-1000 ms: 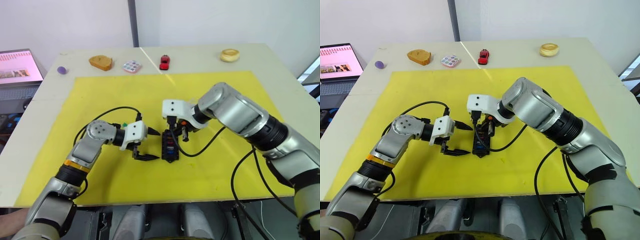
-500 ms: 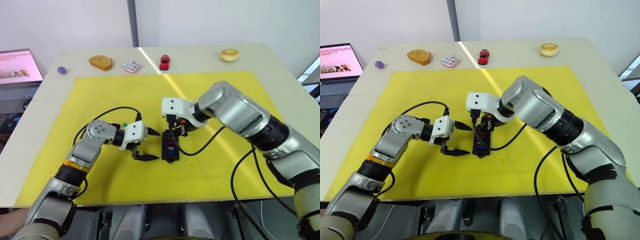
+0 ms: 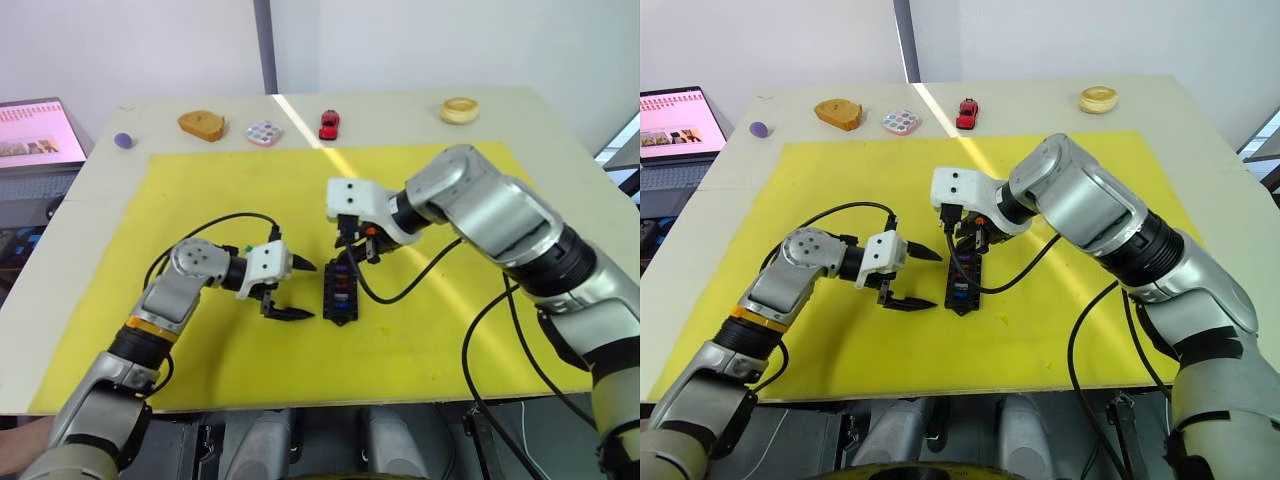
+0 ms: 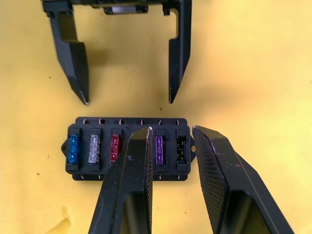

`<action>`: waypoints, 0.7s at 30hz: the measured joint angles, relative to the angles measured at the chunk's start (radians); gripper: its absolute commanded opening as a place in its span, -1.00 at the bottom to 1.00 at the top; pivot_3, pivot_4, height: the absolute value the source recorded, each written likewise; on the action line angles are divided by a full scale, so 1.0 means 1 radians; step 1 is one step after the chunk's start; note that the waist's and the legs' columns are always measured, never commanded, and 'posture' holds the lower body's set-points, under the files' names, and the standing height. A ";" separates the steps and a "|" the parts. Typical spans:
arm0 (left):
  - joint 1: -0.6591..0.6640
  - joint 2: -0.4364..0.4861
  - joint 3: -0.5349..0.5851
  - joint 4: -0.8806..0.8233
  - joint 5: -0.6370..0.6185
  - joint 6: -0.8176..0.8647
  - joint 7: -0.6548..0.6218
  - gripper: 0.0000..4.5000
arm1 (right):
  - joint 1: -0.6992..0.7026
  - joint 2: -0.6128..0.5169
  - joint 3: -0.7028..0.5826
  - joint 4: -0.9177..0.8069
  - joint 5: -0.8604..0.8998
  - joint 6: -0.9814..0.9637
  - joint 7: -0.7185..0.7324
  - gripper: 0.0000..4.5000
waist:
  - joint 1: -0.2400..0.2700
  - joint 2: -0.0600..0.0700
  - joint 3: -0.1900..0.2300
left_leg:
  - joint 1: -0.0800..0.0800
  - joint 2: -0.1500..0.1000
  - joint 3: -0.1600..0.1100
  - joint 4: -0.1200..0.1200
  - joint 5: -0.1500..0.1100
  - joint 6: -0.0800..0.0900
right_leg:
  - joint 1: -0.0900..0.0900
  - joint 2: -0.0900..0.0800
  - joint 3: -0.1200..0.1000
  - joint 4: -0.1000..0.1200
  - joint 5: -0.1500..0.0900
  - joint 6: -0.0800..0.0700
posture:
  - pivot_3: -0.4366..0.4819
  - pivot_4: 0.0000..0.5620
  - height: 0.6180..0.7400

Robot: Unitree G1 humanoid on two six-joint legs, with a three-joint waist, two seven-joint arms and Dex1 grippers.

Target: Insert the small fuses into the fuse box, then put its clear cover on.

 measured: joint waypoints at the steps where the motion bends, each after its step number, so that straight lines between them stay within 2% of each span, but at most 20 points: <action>1: -0.002 0.000 0.000 0.001 0.000 0.000 -0.001 1.00 | 0.012 -0.001 -0.009 -0.002 0.006 -0.001 -0.001 -0.76 | 0.000 0.000 0.000 | 0.000 0.000 0.000 0.000 0.000 0.000 | 0.000 0.000 0.000 0.000 0.000 0.000 | -0.05 -0.47 1.00; 2: -0.003 0.000 0.000 0.001 0.000 0.000 -0.001 1.00 | 0.020 -0.002 -0.011 -0.003 0.009 -0.001 -0.001 -0.96 | 0.000 0.000 0.000 | 0.000 0.000 0.000 0.000 0.000 0.000 | 0.000 0.000 0.000 0.000 0.000 0.000 | -0.05 -0.47 1.00; 3: -0.005 -0.001 0.000 0.003 0.000 0.000 -0.002 1.00 | 0.032 -0.003 -0.012 -0.005 0.013 -0.002 -0.001 -0.99 | 0.000 0.000 0.000 | 0.000 0.000 0.000 0.000 0.000 0.000 | 0.000 0.000 0.000 0.000 0.000 0.000 | -0.05 -0.47 1.00; 21: -0.032 -0.004 0.000 0.042 0.005 -0.011 -0.005 1.00 | 0.121 -0.019 0.011 0.031 -0.042 -0.148 -0.014 -0.99 | 0.000 0.000 0.000 | 0.000 0.000 0.000 0.001 0.000 0.000 | 0.001 0.000 0.000 0.000 0.000 0.000 | -0.05 -0.47 1.00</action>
